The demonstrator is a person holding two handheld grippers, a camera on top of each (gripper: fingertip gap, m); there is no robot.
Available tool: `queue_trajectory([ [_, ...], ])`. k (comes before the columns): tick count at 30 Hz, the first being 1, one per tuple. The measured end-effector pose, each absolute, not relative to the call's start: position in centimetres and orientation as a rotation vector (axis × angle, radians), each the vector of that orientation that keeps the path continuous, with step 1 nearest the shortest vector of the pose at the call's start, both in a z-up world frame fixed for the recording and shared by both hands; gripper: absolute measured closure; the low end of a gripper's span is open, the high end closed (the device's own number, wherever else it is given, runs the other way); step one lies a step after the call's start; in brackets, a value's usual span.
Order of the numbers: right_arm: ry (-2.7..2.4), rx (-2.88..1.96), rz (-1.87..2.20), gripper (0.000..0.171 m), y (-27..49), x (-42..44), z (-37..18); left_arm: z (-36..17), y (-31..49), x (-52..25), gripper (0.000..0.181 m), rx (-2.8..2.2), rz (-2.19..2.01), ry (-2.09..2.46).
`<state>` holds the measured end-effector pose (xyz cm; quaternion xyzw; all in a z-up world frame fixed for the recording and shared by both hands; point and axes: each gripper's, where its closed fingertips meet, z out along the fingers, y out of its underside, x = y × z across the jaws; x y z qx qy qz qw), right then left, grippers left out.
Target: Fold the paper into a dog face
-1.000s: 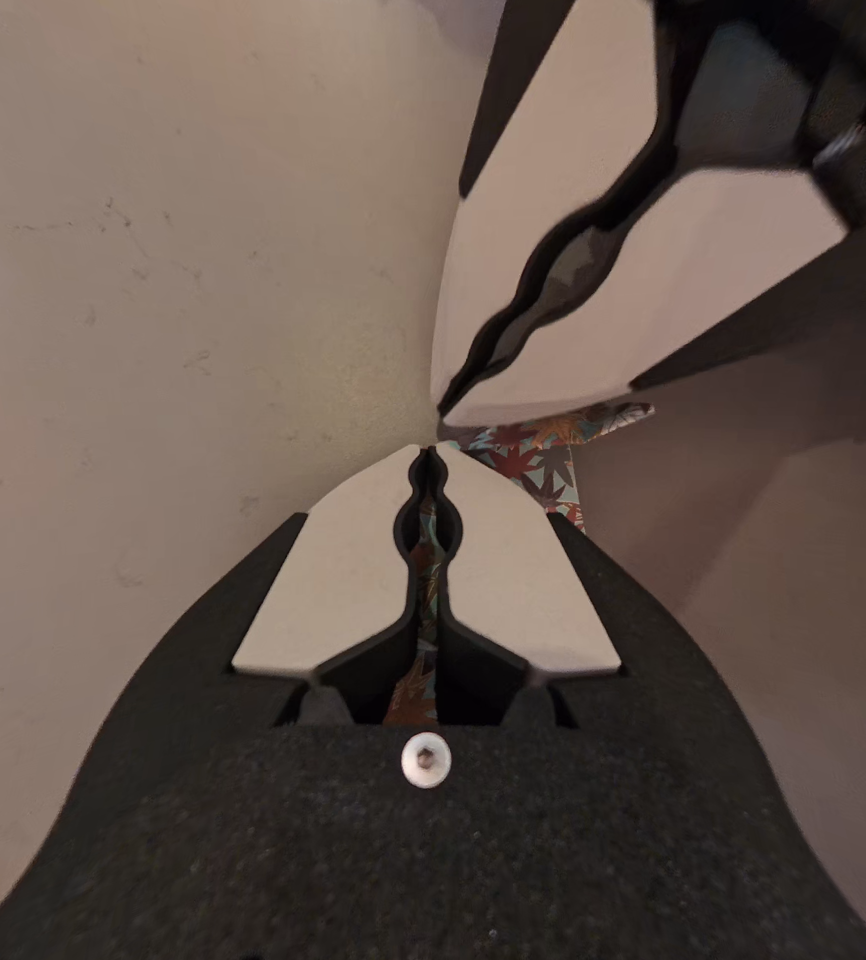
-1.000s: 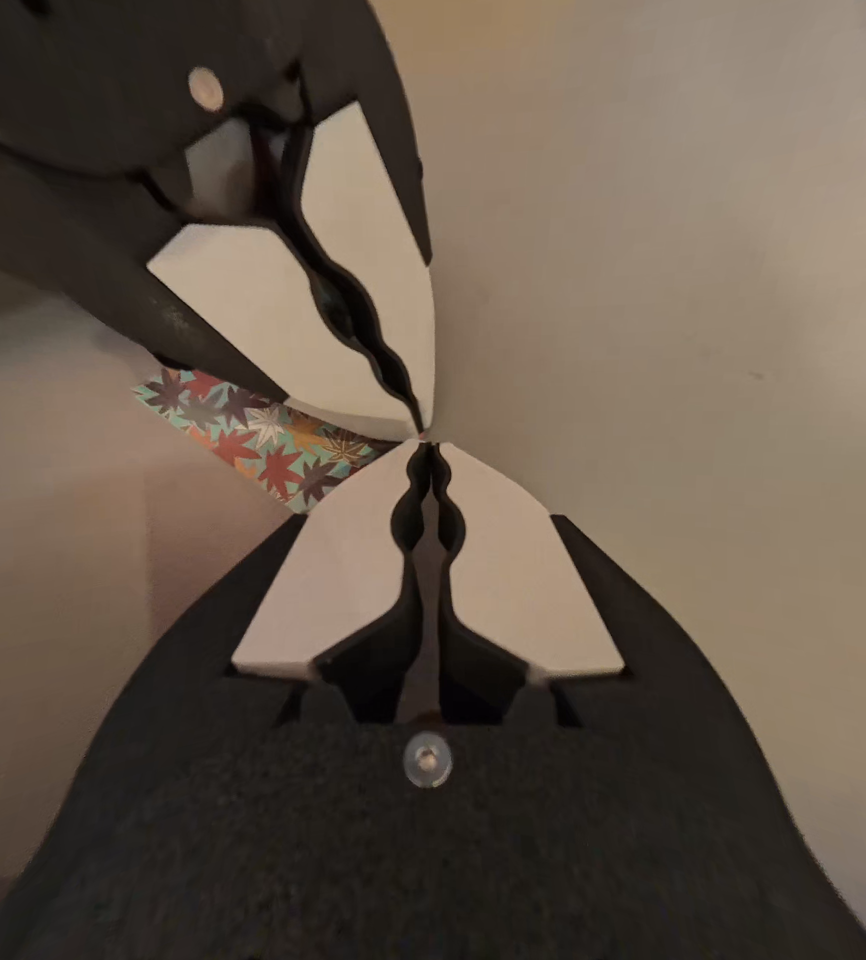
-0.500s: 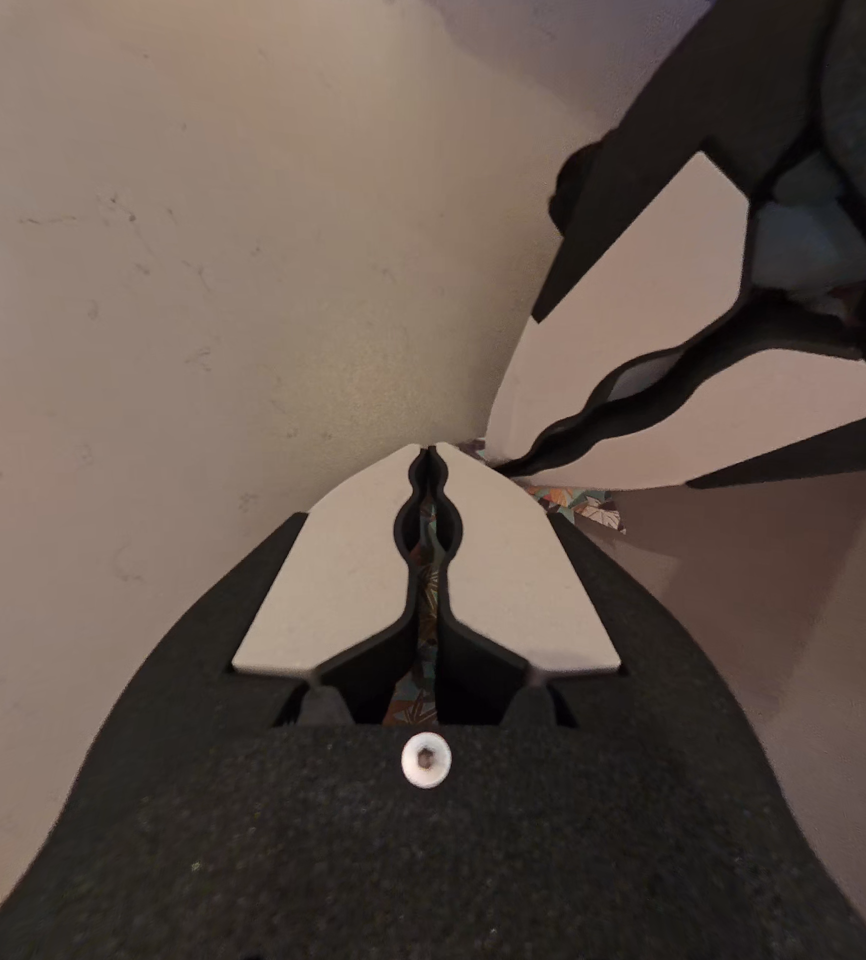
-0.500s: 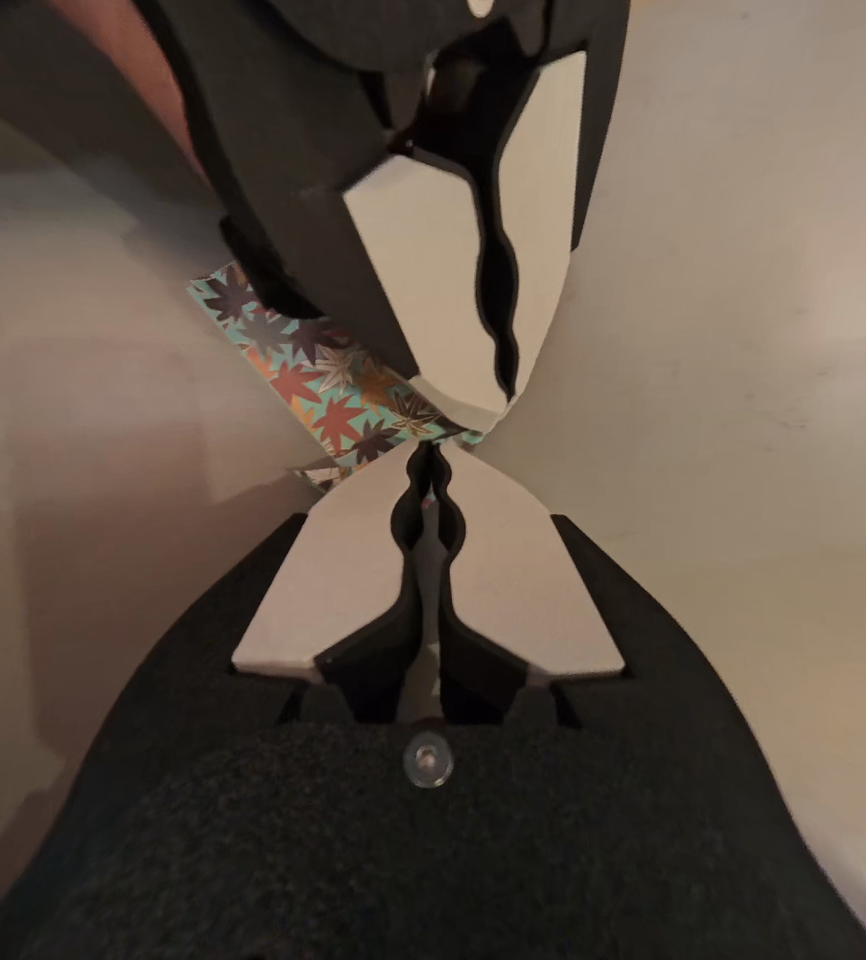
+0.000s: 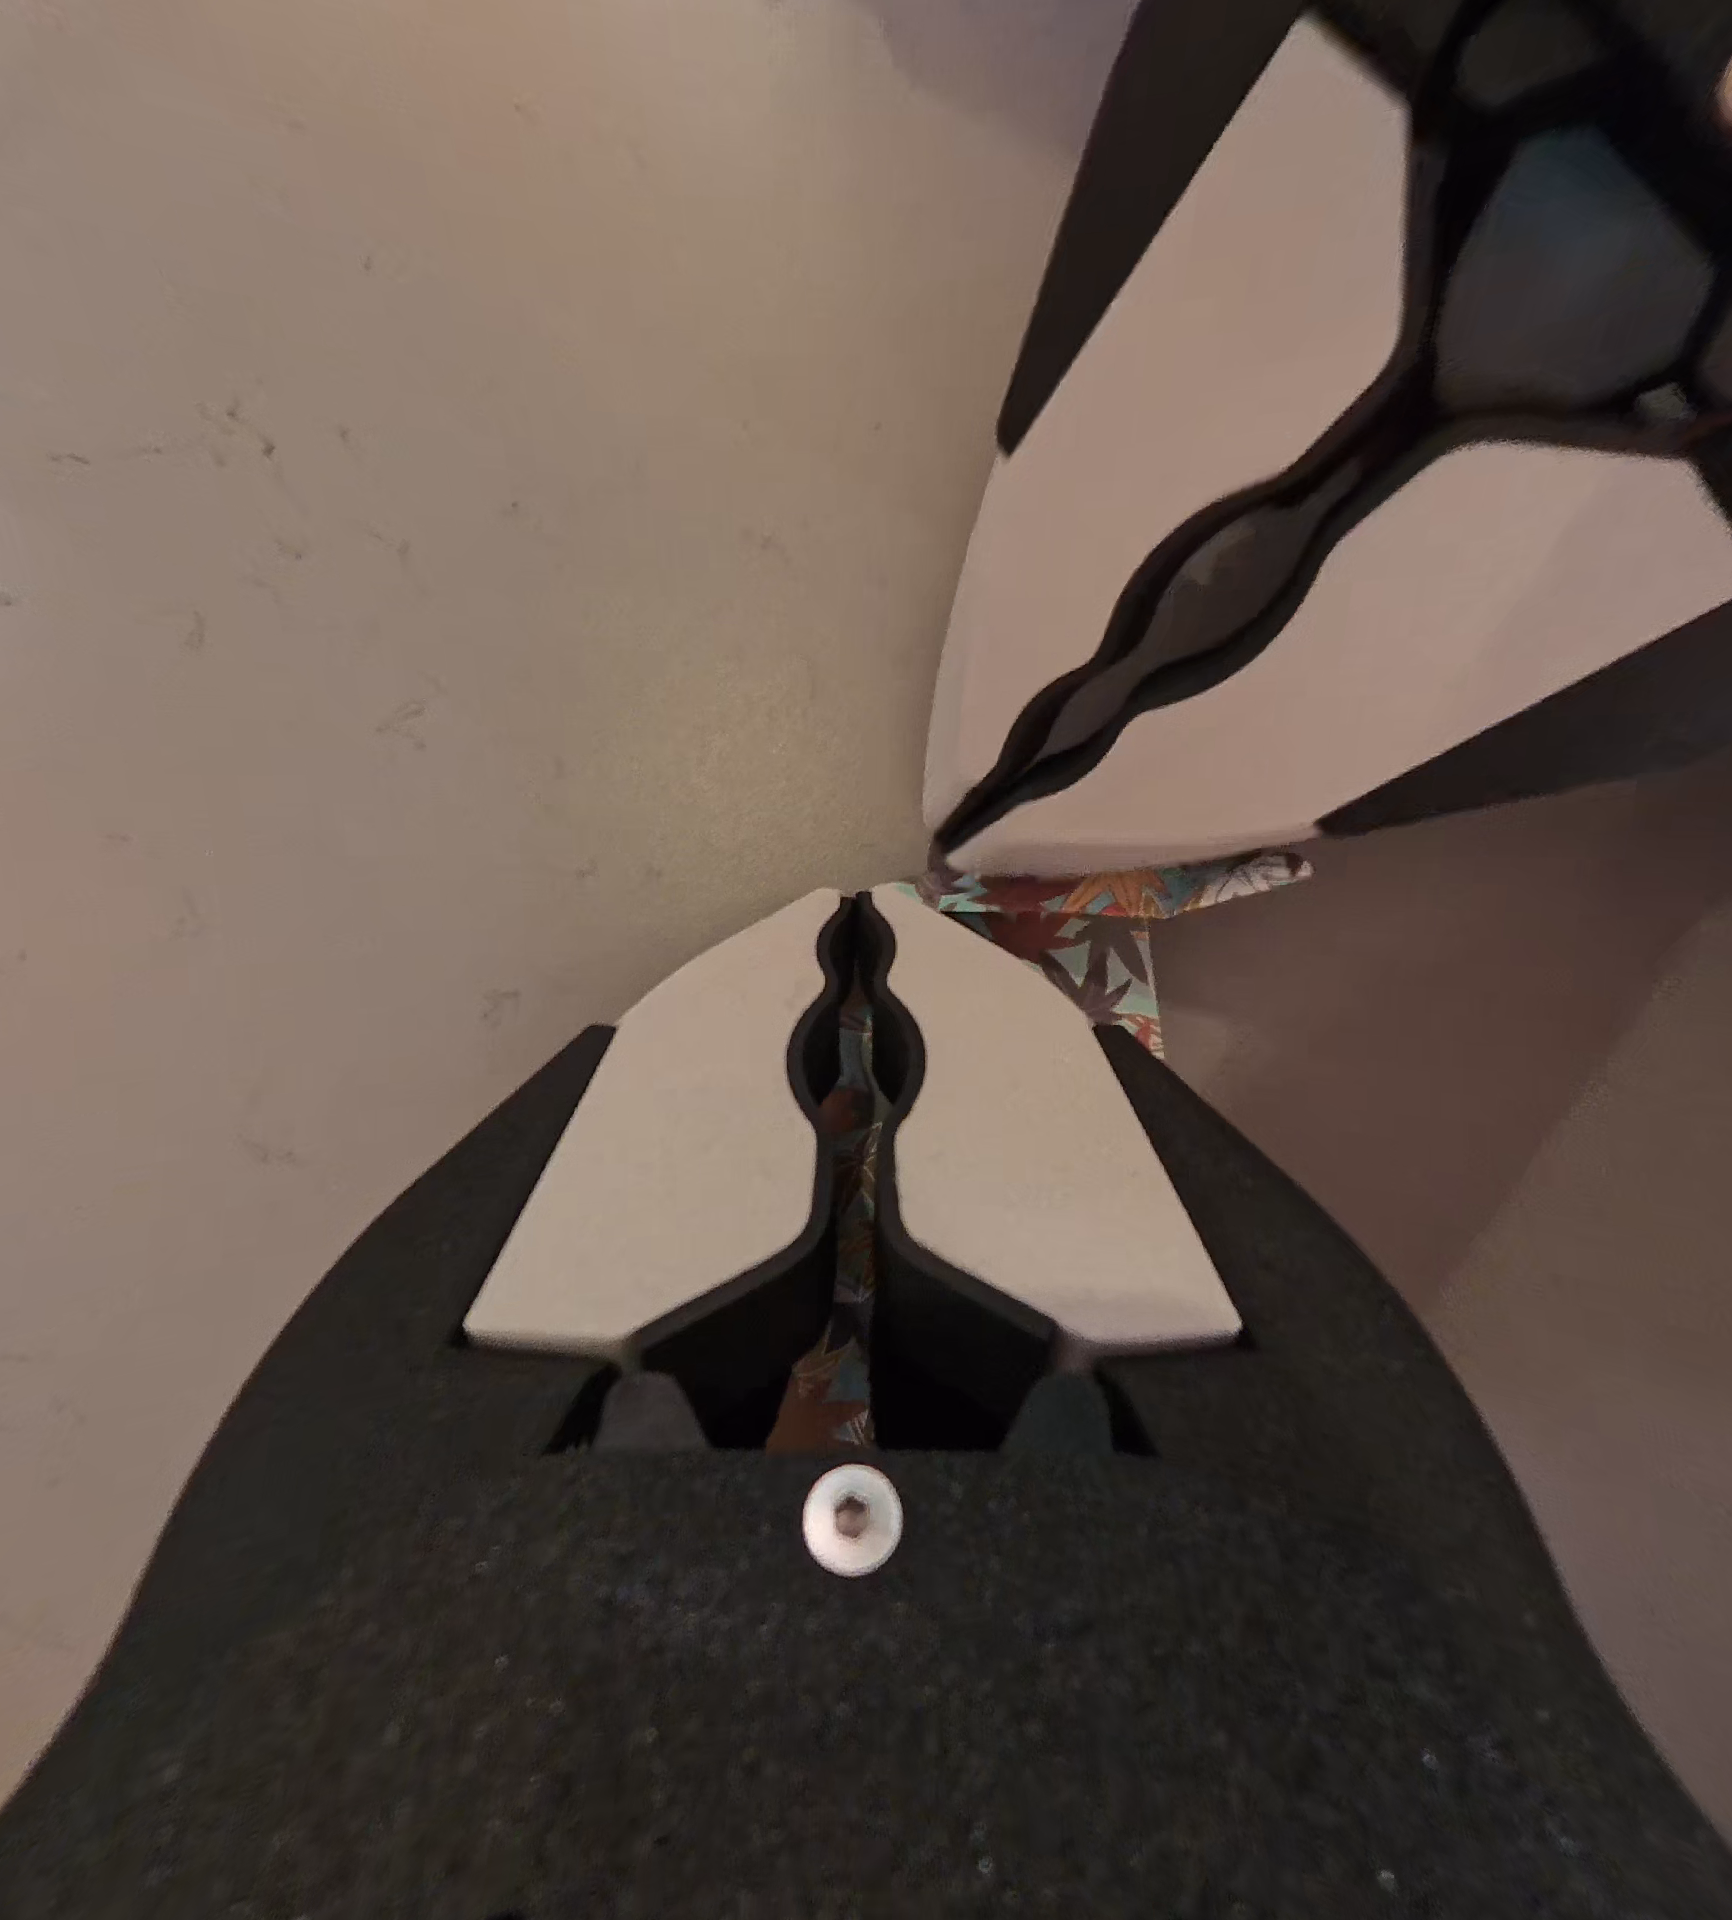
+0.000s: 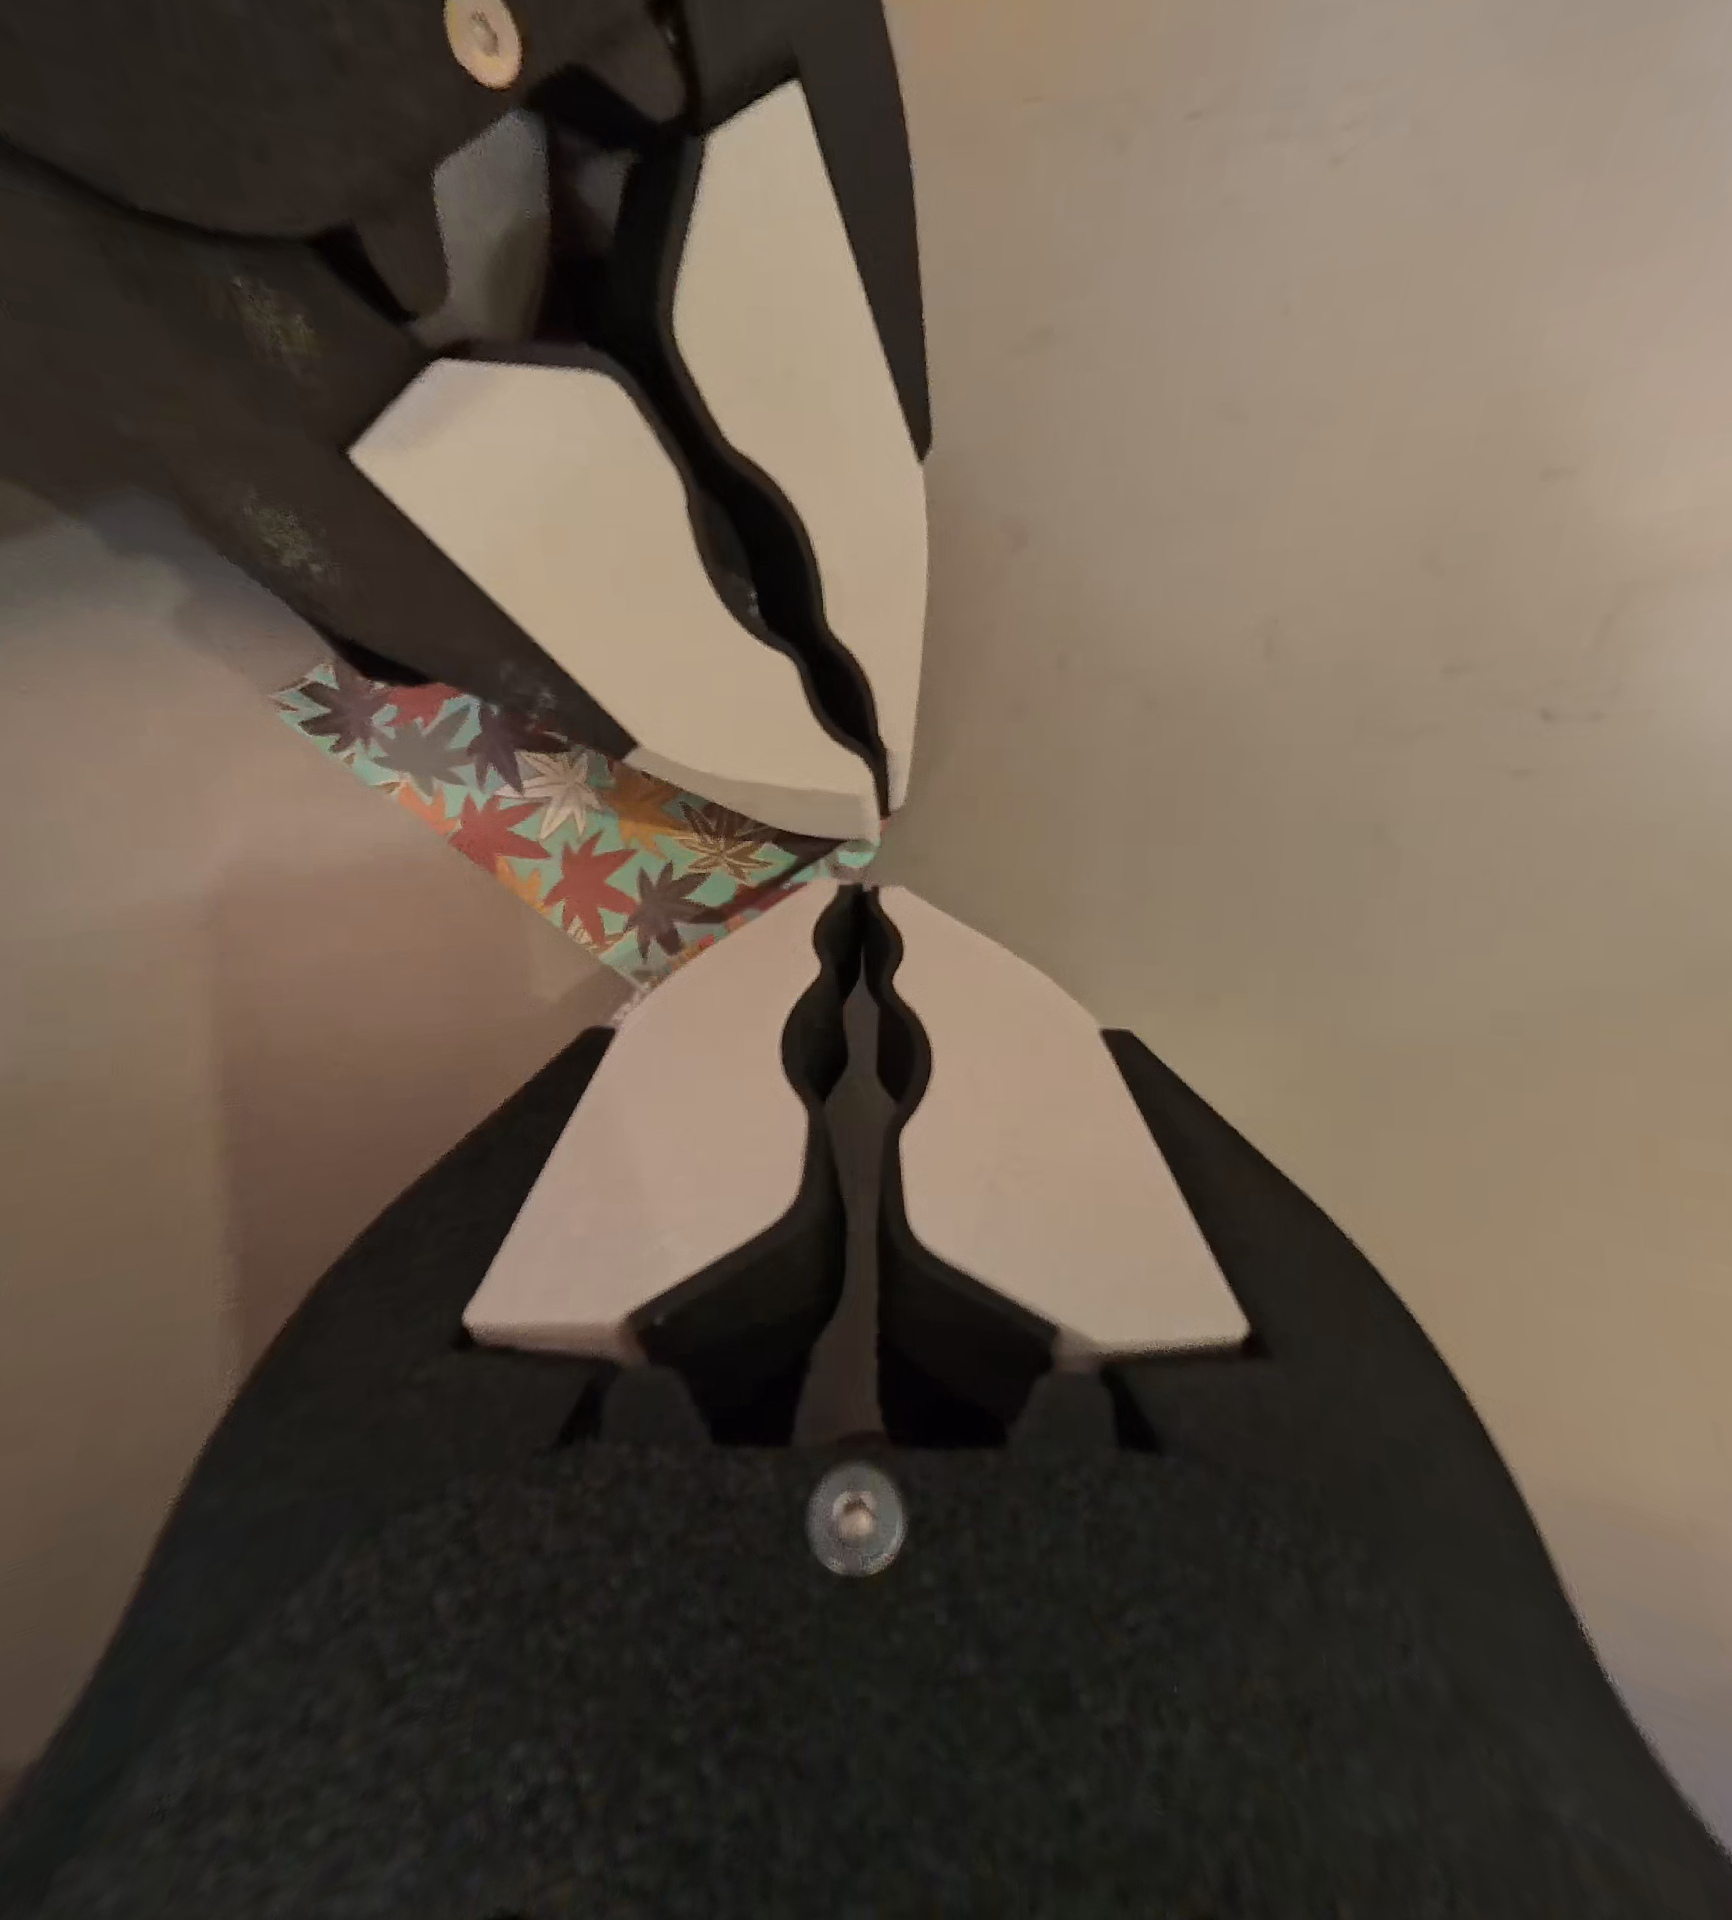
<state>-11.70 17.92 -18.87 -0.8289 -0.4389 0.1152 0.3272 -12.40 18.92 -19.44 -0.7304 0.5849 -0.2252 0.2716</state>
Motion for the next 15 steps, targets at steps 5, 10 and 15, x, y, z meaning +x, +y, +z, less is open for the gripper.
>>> queue_trajectory([
  [5, -1.180, -2.160, 0.241, 0.171, 18.0, -12.1, -19.5, -19.4, 18.9, -12.4, 0.181, -1.965, -0.599, 1.574],
  [10, -1.194, -2.133, 0.157, 0.171, 17.5, -12.0, -19.5, -19.4, 18.9, -12.4, 0.181, -1.971, -0.608, 1.568],
  [15, -1.161, -2.136, 0.153, 0.171, 16.6, -11.7, -19.5, -19.4, 18.9, -12.4, 0.181, -1.964, -0.588, 1.574],
])
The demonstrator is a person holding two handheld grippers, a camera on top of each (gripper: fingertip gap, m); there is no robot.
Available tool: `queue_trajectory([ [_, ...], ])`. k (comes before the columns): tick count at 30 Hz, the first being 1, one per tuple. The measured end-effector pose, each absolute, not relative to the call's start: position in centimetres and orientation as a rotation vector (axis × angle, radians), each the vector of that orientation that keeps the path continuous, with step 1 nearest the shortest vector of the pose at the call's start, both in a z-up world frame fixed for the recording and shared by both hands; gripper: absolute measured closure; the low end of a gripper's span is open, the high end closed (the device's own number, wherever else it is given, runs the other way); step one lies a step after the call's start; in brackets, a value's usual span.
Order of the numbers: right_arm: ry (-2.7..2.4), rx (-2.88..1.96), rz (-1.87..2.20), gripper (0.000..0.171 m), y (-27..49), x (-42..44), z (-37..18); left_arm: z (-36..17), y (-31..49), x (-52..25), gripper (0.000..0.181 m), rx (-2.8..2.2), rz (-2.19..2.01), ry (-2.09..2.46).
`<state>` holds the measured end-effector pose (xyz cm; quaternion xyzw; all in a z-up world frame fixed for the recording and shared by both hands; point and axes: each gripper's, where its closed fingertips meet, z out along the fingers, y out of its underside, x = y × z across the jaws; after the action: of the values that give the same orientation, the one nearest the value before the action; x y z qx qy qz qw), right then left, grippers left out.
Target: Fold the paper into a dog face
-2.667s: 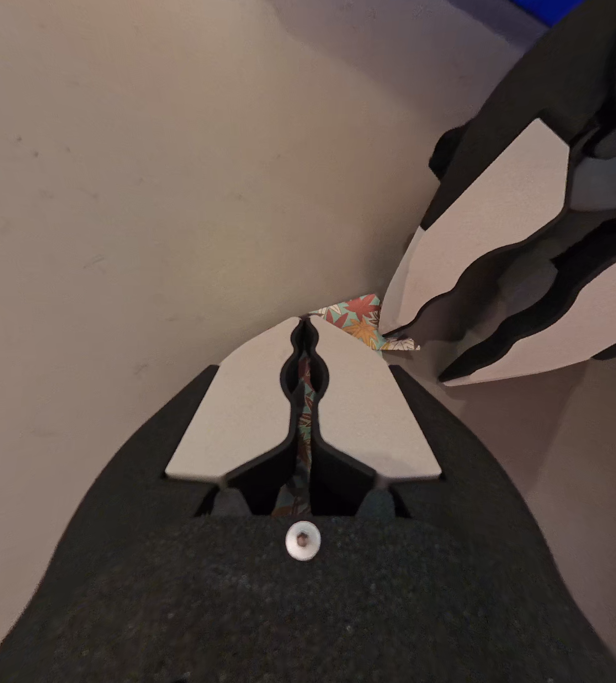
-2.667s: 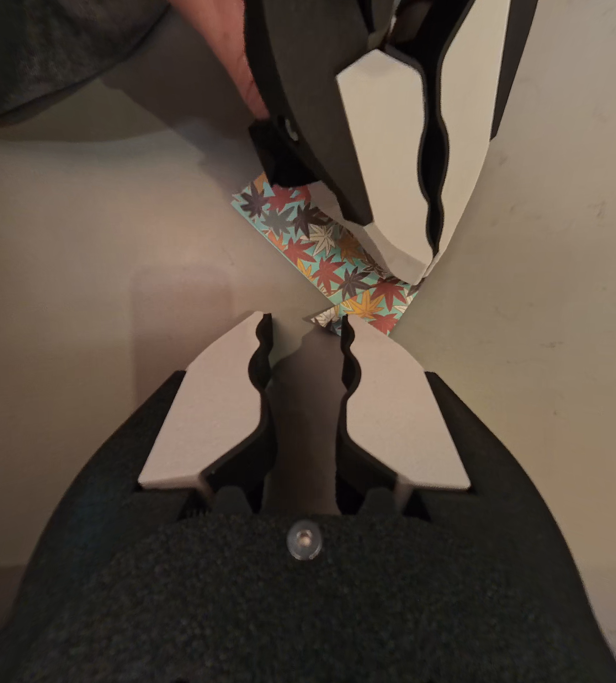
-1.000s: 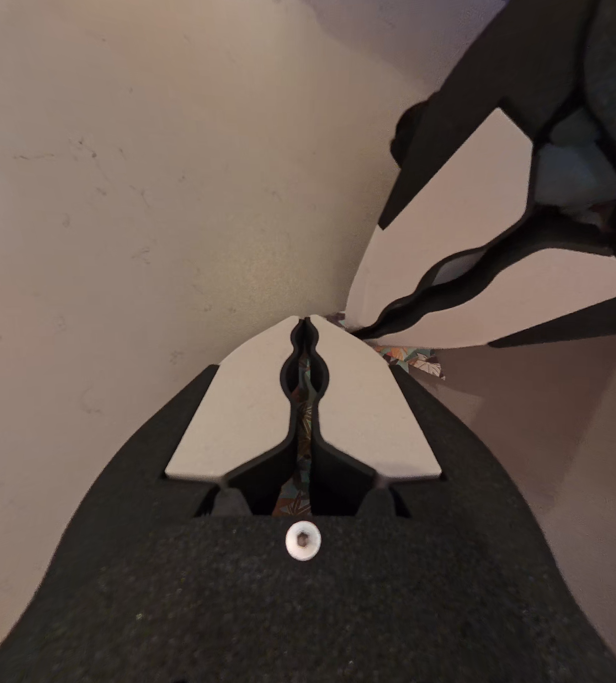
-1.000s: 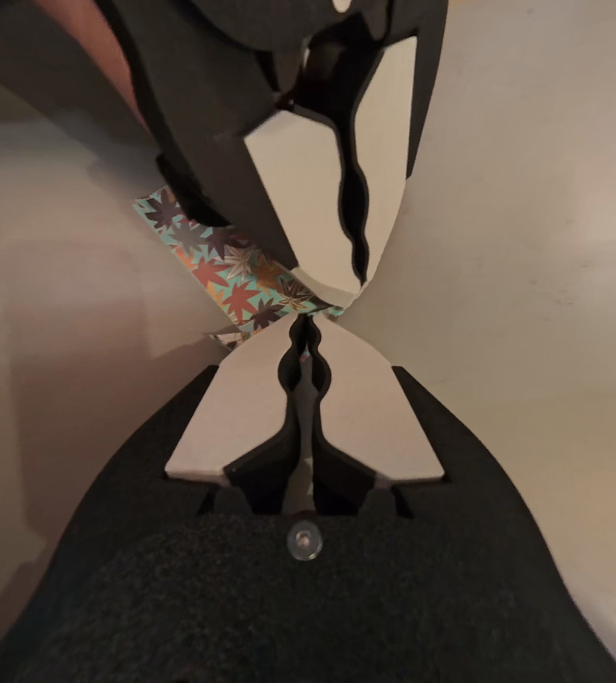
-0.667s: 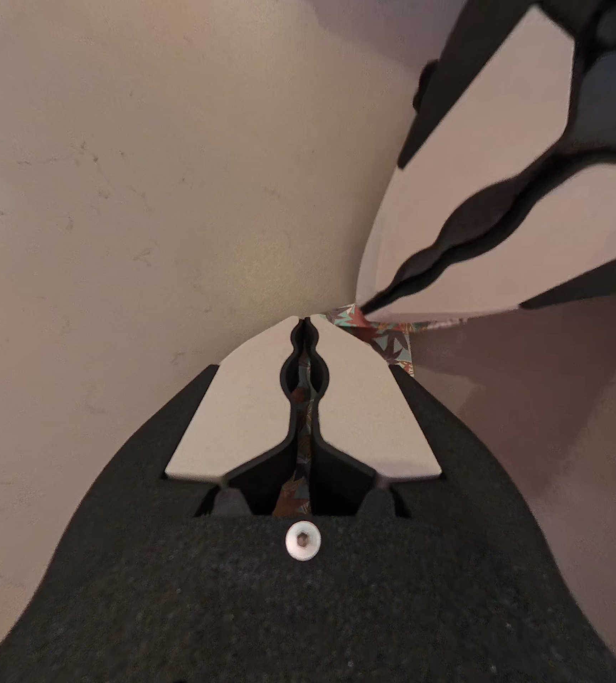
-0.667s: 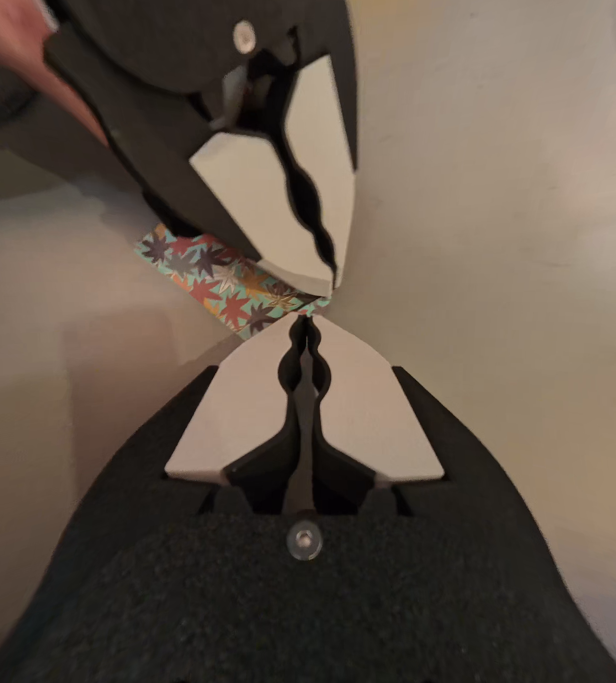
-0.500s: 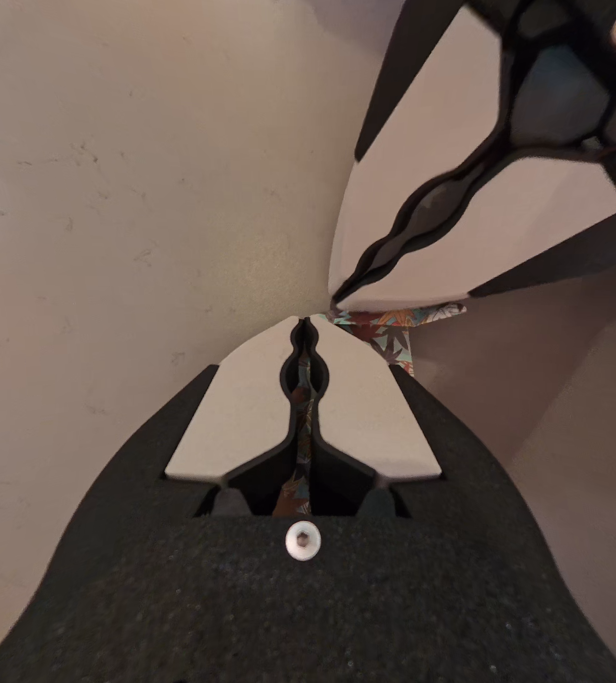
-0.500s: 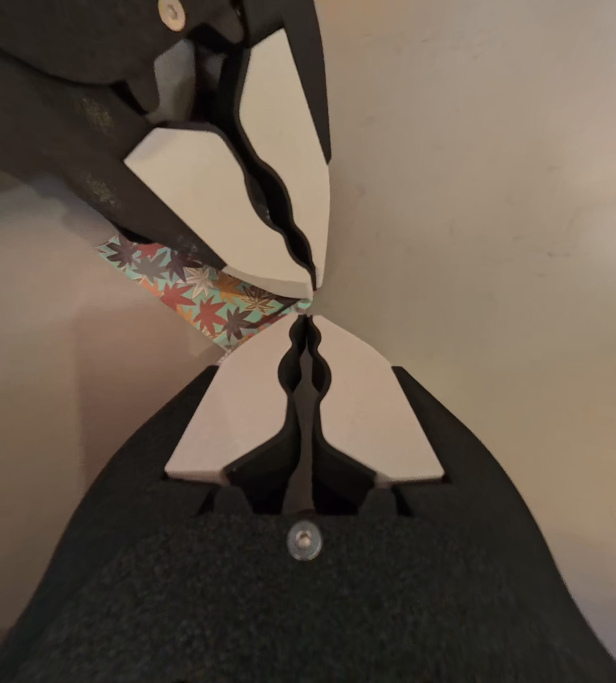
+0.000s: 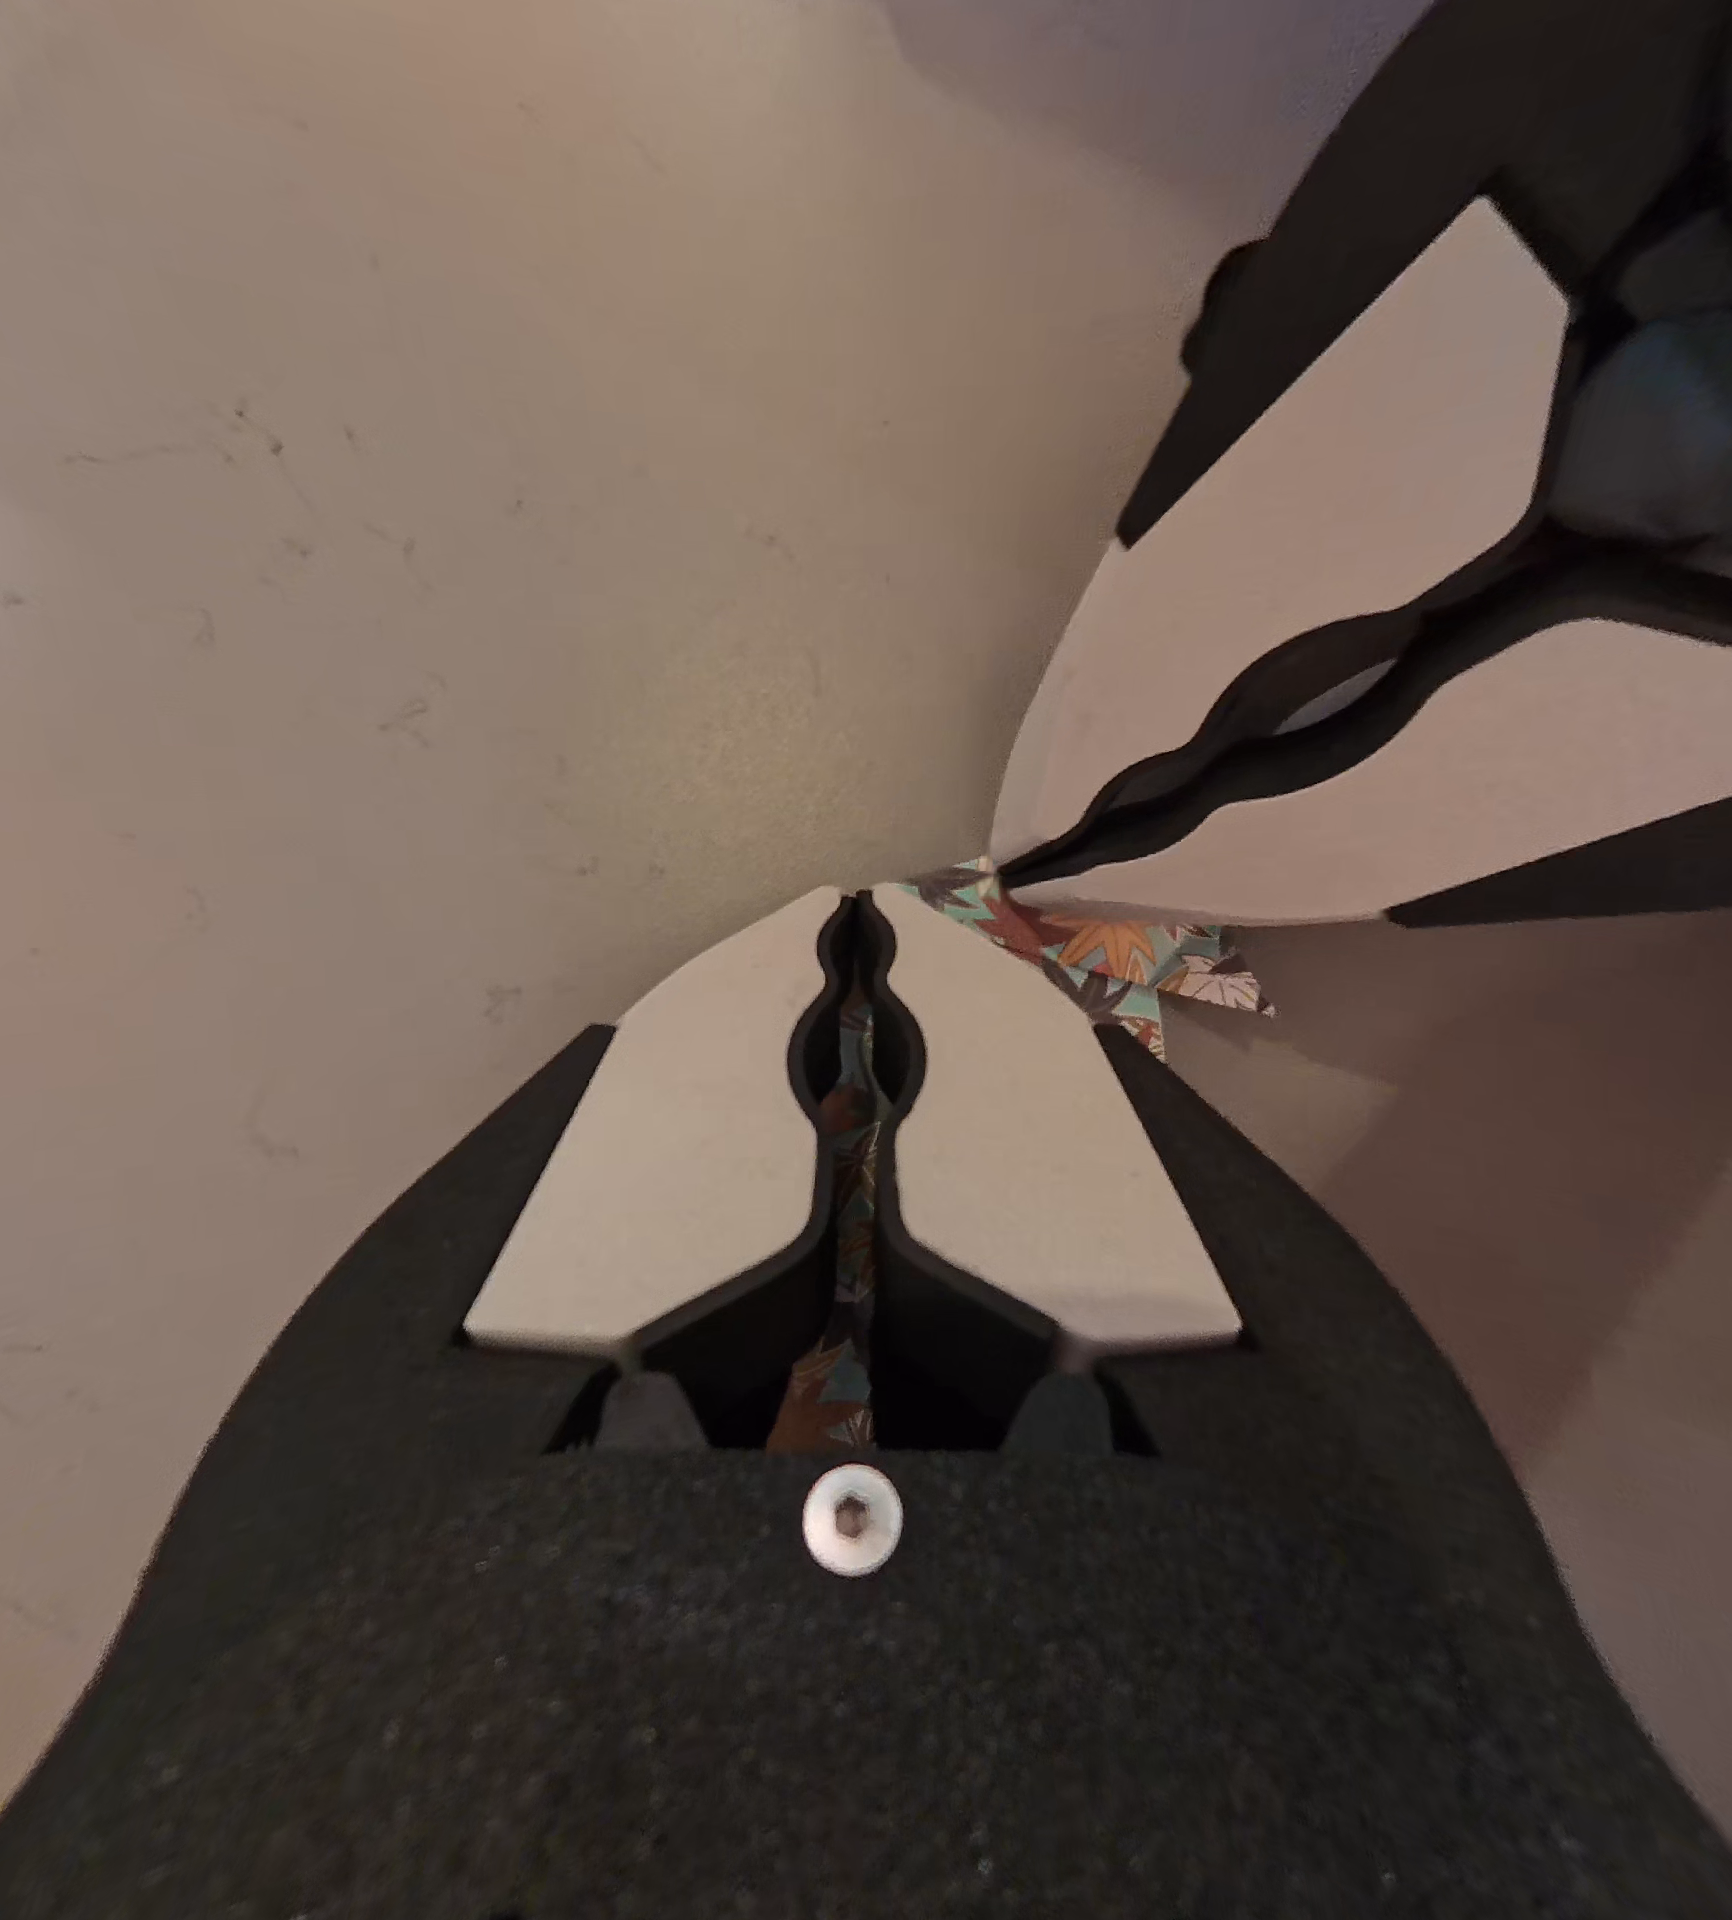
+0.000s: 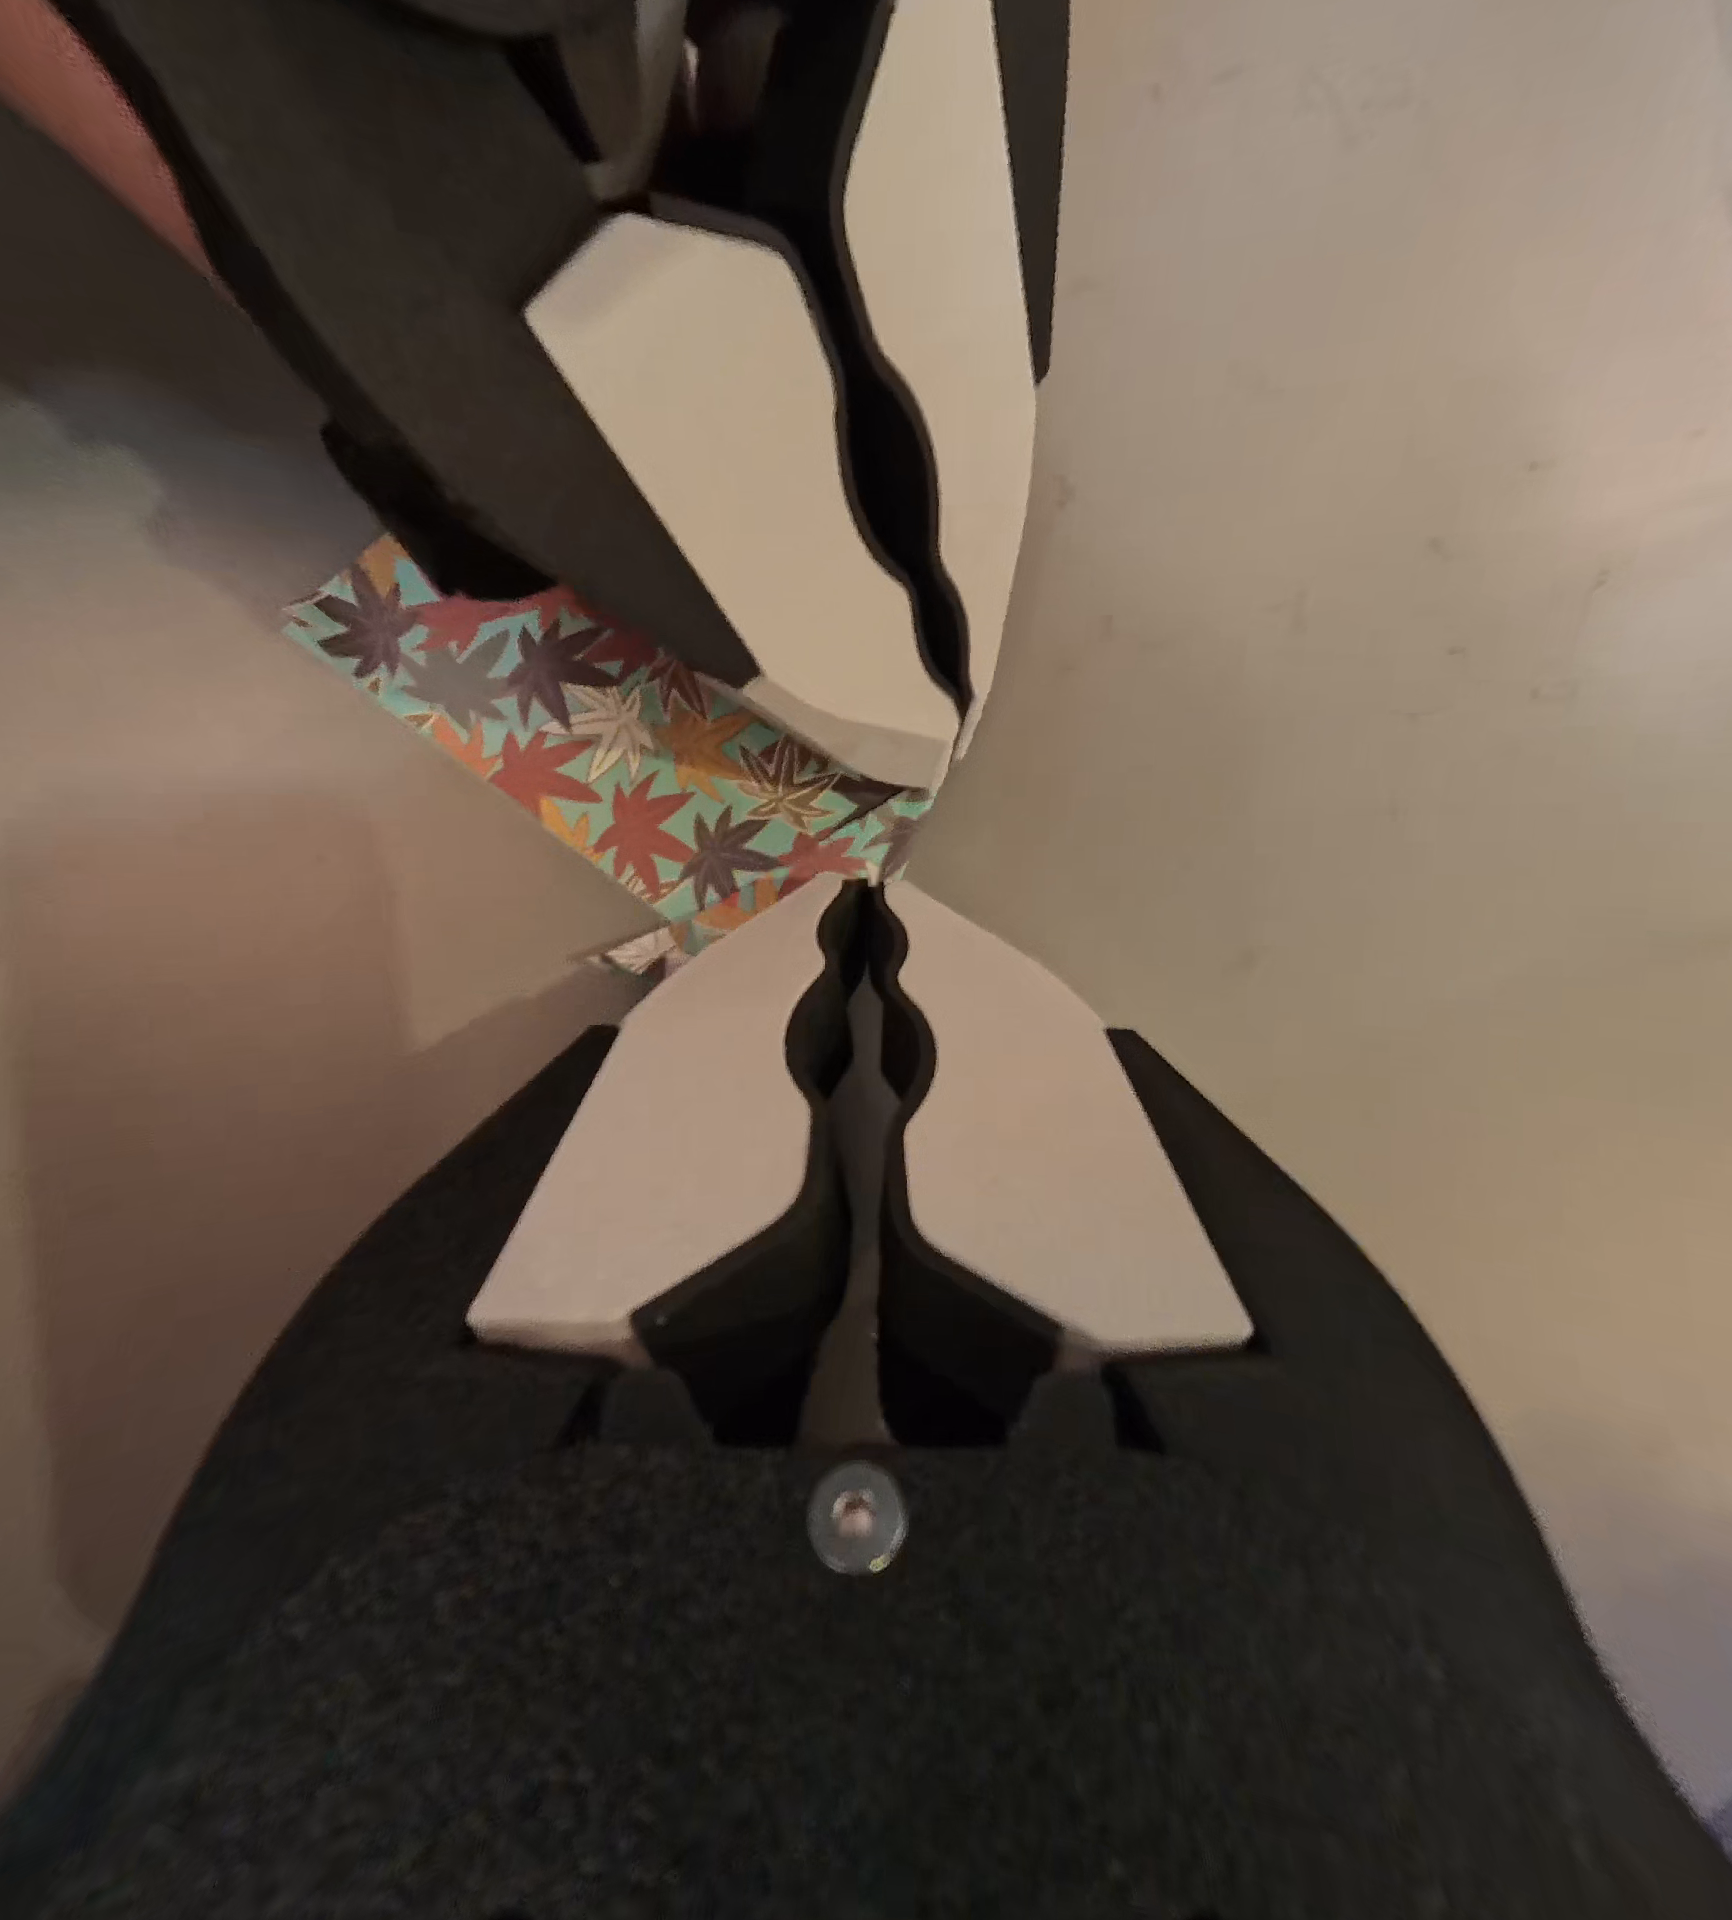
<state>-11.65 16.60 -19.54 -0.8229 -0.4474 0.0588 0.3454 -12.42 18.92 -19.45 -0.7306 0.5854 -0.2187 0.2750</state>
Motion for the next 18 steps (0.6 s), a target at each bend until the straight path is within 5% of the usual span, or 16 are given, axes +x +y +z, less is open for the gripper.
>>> queue_trajectory([
  [18, -0.977, -2.248, 0.158, 0.171, 14.5, -10.3, -19.6, -19.5, 18.6, -12.4, 0.181, -1.952, -0.578, 1.589],
])
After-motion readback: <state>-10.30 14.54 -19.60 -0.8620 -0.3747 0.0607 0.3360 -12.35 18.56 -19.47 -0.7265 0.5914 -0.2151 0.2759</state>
